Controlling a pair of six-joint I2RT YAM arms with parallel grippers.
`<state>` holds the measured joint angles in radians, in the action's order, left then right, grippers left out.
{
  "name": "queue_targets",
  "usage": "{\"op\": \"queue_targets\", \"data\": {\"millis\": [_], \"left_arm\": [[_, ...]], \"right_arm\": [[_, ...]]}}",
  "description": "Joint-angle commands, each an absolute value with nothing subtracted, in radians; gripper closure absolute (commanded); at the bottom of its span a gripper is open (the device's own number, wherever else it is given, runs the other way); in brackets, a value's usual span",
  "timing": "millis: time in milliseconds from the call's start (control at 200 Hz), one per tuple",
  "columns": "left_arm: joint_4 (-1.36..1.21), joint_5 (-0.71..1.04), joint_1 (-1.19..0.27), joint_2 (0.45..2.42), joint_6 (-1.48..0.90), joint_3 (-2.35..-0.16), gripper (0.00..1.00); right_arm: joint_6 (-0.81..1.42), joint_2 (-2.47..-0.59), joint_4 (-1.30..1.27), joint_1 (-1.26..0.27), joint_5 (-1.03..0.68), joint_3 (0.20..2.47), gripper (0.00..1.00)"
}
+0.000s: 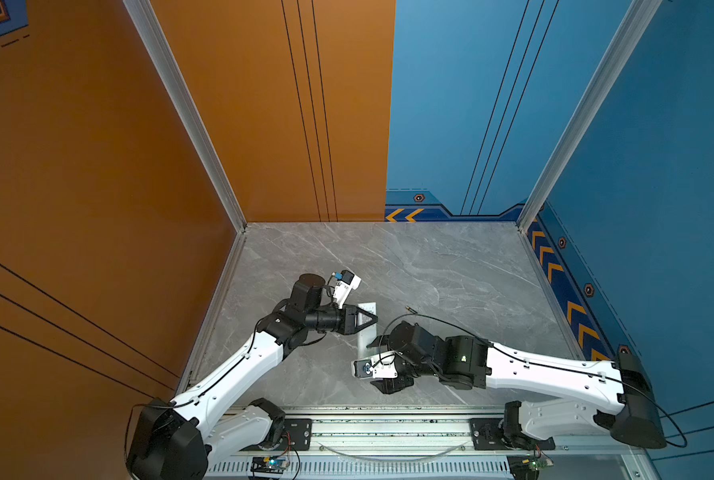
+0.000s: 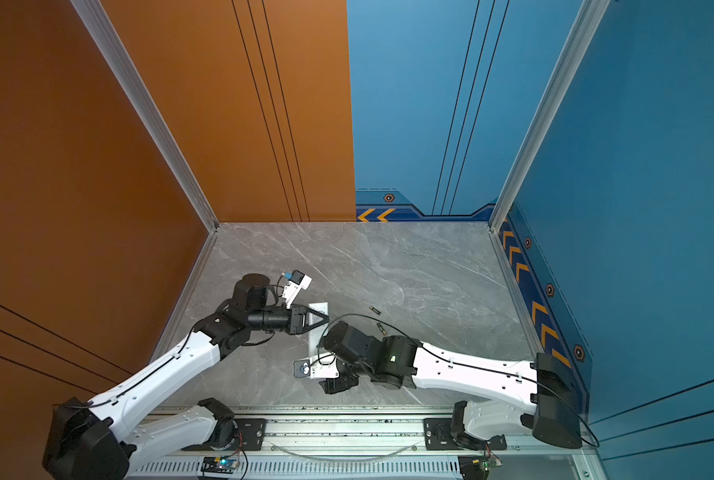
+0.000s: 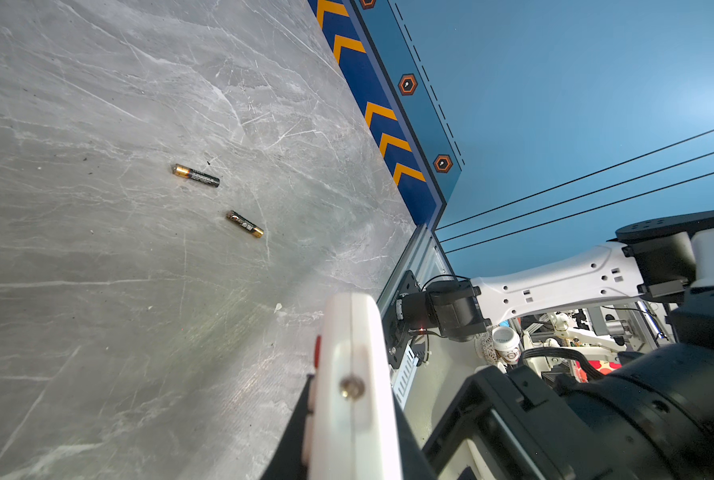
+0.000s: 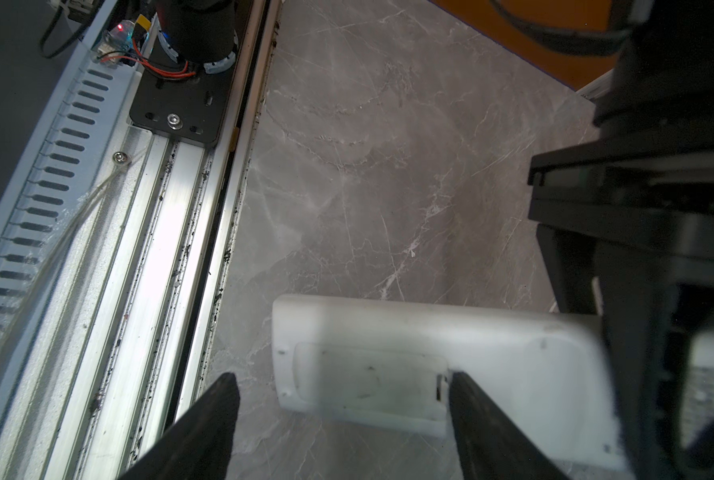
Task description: Load the batteries into the remote control
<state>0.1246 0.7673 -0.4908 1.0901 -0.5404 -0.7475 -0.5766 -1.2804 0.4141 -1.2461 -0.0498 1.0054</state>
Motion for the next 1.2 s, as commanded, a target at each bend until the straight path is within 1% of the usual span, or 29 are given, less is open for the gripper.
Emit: {"op": "queue_targets", "data": {"millis": [0,350,486,596,766,1192], "left_arm": [[0.098,0.766,-0.488,1.085,-0.519,-0.792,1.0],[0.109,0.766,-0.492,1.082,-0.513,-0.796,1.0],[0.115,0.776,-0.494,1.083,-0.506,-0.789,1.0],[0.116,0.79,-0.494,1.079,-0.505,-0.786,1.0],[0.11,0.812,-0.499,1.074,-0.506,-0.788,1.0],[0.091,0.828,-0.517,1.071,-0.518,-0.802,1.0]], "right_arm": [[-0.562,-1.259,0.482,-1.263,-0.09,1.009,0.23],[-0.564,-1.249,0.474,-1.266,-0.056,1.011,0.22],[-0.569,-1.232,0.452,-1.266,-0.027,1.009,0.2],[-0.568,-1.22,0.425,-1.265,-0.016,1.004,0.16],[-0.567,-1.213,0.391,-1.259,-0.029,0.996,0.13],[-0.549,-1.239,0.371,-1.226,-0.064,0.99,0.14]]}}
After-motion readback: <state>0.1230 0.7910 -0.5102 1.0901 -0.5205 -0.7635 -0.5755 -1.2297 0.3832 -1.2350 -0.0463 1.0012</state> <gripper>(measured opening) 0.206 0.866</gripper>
